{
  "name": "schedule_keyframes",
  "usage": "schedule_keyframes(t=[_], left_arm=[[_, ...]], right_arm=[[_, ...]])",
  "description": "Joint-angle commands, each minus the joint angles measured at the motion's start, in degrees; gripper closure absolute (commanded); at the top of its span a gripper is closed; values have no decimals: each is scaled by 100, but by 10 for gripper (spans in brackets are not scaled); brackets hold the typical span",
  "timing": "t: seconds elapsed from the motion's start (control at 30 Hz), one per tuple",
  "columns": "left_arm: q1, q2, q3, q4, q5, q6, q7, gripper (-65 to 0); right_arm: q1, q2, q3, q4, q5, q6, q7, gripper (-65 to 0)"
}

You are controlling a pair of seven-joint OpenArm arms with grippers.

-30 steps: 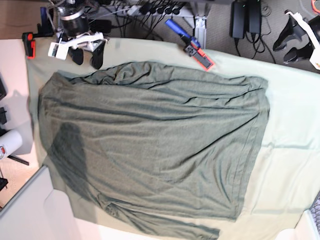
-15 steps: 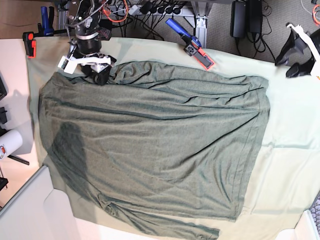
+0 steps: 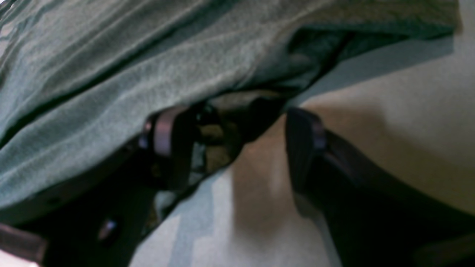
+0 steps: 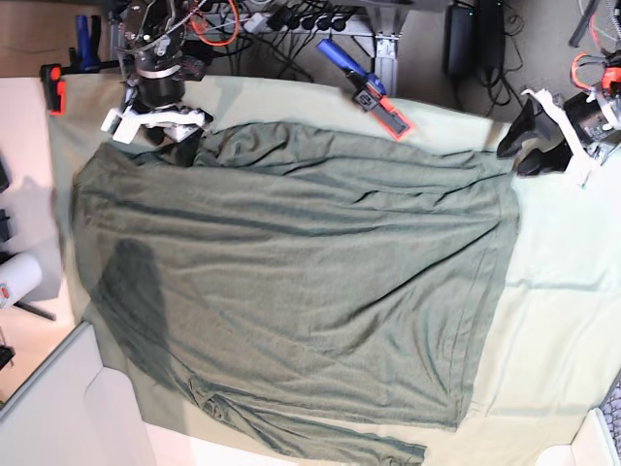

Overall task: Fold the T-shirt properly
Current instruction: 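Lower both grippers and pinch the shirt's collar-side edge at each shoulder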

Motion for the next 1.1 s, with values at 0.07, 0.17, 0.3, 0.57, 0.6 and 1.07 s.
schedule_keyframes(t=[0.07,0.17,0.3,0.57,0.6,1.07], left_arm=[[-90,127,24,-17,116,-17,-107,-336],[-94,232,24,-87,282,275,-146,-336],[-168,232,15,-197,544,415,-192,-336],[-310,249,-90,-203,625,483,-188,-336],[-310,254,-90,-203,623,485,-188,-336],[-313,586,343,-208,1502,651,-302,-149]], right_arm=[[-17,50,22,79,-2,26,57,-388],[-17,50,22,79,-2,28,39,-388],[-15,52,22,79,-2,28,42,-388],[-79,52,22,79,0,28,42,-388],[-81,52,22,79,-2,28,42,-388],[-94,50,22,79,-208,28,44,-161]])
